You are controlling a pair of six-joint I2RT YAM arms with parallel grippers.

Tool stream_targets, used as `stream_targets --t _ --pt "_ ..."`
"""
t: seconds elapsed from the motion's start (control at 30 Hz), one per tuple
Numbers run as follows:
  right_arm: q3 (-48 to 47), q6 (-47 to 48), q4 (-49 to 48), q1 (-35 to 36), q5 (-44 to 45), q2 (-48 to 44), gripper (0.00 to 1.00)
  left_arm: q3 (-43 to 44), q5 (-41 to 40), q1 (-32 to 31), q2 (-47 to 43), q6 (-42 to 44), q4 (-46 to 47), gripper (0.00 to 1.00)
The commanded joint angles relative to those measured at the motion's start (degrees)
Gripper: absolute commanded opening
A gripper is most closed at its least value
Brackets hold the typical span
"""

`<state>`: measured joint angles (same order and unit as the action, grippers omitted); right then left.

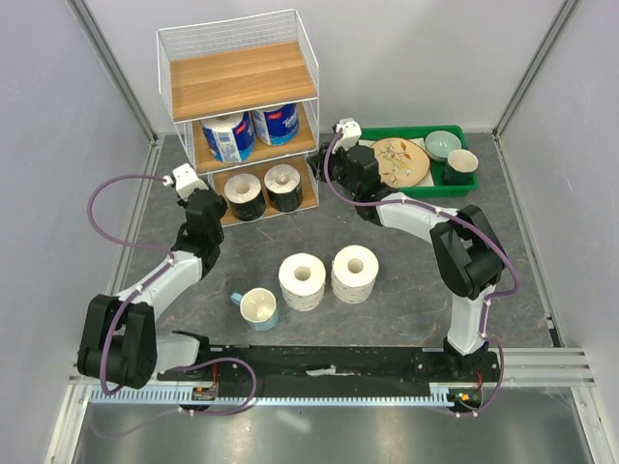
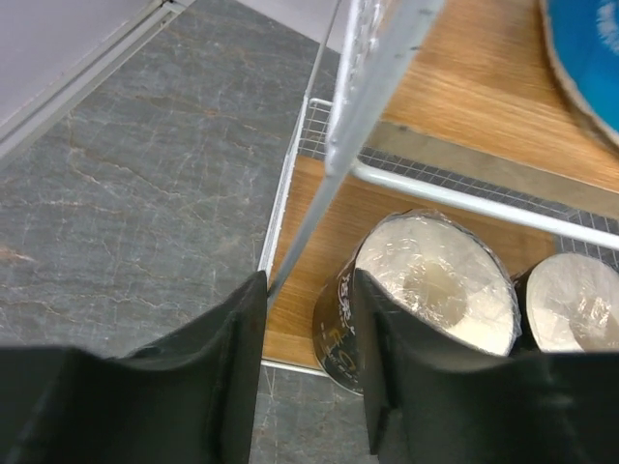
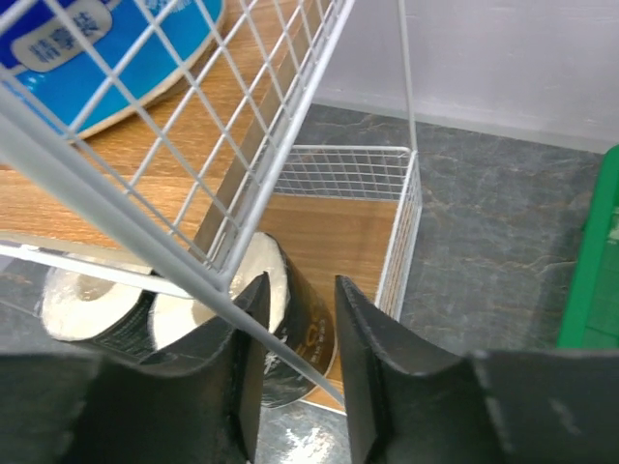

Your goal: Place and organize the paper towels onto the shelf

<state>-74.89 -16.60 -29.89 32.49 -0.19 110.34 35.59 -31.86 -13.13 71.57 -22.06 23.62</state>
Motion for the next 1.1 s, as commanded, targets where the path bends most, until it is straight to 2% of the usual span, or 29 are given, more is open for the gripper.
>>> stream_targets --t 0.0,0.23,0.3,0.33,0.6,0.73,0.87,1.07 --pt "-2.80 -0.62 -1.23 -0.23 -1.13 0.75 0.36 2.29 -0.05 0.47 1.81 2.47 4.77 0.29" --pt "-2.72 -0.89 0.44 -0.41 -1.75 0.75 0.11 3.69 -0.75 0.64 3.75 4.13 4.95 0.25" --pt "-2.54 -0.89 1.41 -0.32 -1.40 0.49 0.01 3.69 -0.14 0.64 3.75 4.13 4.60 0.22" --pt "-2.36 -0.80 1.76 -0.41 -1.22 0.31 0.00 3.78 0.21 0.64 3.66 3.53 4.25 0.20" --pt "3.08 -0.71 4.75 -0.50 -0.17 -7.41 0.00 2.73 4.87 0.64 0.77 -0.34 -0.67 0.18" --pt "9.66 -0.80 5.01 -0.50 2.20 -14.43 0.00 1.85 9.43 0.47 -1.08 -3.77 -2.96 0.16" --pt "13.45 -0.19 8.17 -0.50 3.88 -19.72 0.00 2.99 9.36 0.12 -2.83 -6.93 -11.63 0.17" --pt "18.99 0.43 12.83 -0.50 5.37 -27.54 0.00 -0.70 9.97 -1.64 -11.26 -9.14 -16.05 0.19"
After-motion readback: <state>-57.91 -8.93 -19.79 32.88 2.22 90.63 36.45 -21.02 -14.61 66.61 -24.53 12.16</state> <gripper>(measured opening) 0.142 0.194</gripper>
